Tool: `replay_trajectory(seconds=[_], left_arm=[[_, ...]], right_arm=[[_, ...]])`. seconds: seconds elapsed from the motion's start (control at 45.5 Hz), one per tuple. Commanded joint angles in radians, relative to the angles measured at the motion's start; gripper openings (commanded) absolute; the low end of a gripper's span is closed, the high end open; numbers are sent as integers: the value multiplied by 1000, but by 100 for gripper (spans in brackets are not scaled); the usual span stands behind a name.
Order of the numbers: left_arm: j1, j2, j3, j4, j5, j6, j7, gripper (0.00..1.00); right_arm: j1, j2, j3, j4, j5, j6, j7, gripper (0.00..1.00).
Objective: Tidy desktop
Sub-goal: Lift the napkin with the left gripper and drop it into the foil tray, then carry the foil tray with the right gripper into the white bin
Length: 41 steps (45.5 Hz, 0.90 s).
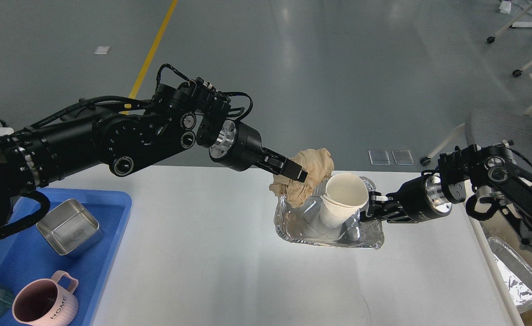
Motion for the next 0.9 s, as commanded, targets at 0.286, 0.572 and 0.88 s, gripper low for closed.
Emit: replay_trajectory(seconds=[0.286, 0.572, 0.88], left_arm=[[-1, -11, -3, 0, -24, 0, -1, 82], [-16, 15, -44, 2, -158, 19, -1, 88], [30, 67, -176, 78, -333, 201, -1, 91]], right_arm=[[0, -7, 10, -2, 0, 0, 0, 0], [-3, -7, 36, -24, -2, 0, 2, 0], [-3, -7, 131, -176, -3, 0, 3, 0]])
